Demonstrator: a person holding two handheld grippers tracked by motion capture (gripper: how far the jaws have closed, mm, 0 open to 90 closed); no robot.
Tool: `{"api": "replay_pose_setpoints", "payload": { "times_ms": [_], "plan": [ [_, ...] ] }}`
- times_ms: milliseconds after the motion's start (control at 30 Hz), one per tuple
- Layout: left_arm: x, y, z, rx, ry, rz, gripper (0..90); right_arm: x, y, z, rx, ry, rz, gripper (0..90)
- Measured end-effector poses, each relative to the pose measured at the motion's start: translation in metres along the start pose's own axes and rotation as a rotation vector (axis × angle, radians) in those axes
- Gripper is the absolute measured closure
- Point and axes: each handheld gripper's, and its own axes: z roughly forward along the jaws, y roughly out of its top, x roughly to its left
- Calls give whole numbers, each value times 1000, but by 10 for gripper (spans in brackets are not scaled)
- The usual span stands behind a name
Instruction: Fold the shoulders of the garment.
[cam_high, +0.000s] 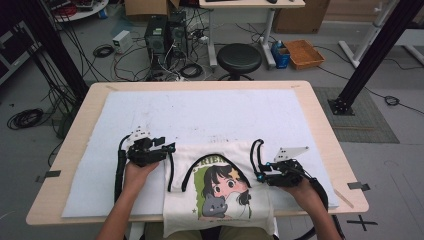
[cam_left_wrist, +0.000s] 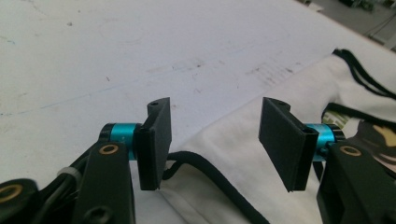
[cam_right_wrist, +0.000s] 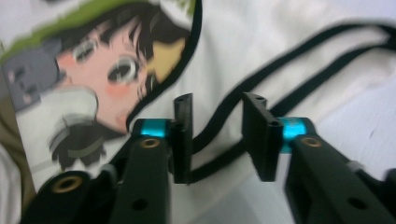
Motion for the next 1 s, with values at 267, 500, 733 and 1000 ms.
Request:
{"api": "replay_pose_setpoints", "payload": {
  "times_ms": [267,500,733,1000],
  "plan": [
    [11,-3,-9,-85,-25,-4,275,8,10,31,18,-36,-170,489],
    [22,-4,-20,-130,-6,-3,275,0,0,16,51,1,-141,339],
    [21,-6,-21,-128,6,18,275,-21,-9,-14,-148,-168,2,213],
    [19,-8,-19,-131,-29,43,275,-44,-14,-36,-303,-356,154,206]
  ]
}}
